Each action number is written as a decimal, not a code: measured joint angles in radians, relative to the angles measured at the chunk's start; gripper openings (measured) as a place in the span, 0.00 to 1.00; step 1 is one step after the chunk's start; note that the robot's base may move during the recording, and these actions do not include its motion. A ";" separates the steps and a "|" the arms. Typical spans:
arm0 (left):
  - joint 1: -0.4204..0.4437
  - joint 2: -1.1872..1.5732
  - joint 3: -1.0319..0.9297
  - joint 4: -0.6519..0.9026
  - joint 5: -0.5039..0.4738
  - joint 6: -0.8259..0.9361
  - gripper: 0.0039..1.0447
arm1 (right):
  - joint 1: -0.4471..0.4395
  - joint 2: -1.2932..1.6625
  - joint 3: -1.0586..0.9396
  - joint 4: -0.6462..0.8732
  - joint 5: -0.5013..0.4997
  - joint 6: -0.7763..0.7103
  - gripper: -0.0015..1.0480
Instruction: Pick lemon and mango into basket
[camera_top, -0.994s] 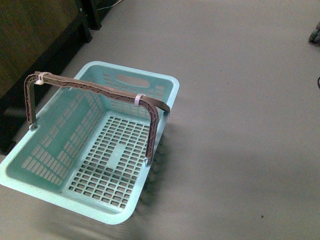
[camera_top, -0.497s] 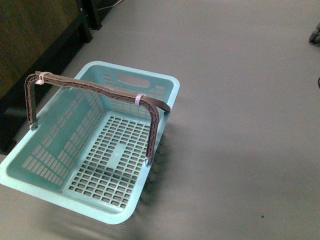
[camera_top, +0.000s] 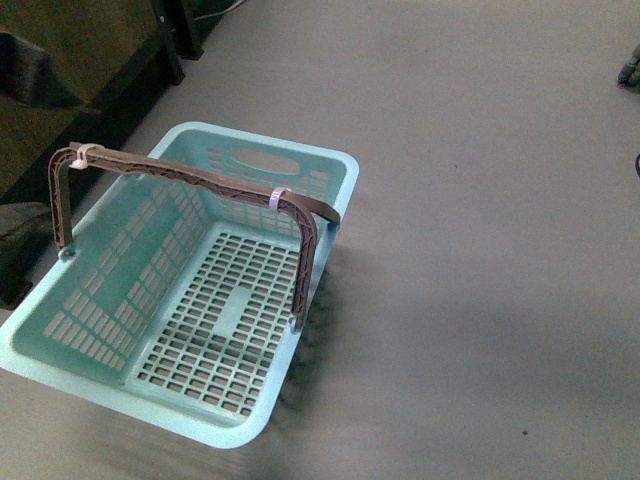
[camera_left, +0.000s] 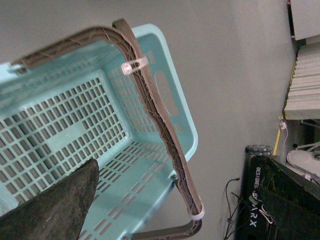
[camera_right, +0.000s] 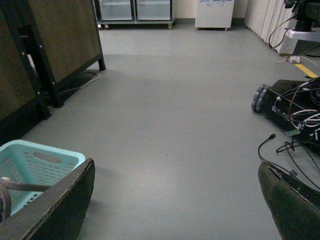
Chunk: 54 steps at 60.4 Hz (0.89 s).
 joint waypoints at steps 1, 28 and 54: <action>-0.014 0.031 0.018 0.005 -0.008 -0.019 0.94 | 0.000 0.000 0.000 0.000 0.000 0.000 0.92; -0.163 0.438 0.356 -0.014 -0.111 -0.161 0.94 | 0.000 0.000 0.000 0.000 0.000 0.000 0.92; -0.139 0.574 0.505 -0.021 -0.146 -0.200 0.69 | 0.000 0.000 0.000 0.000 0.000 0.000 0.92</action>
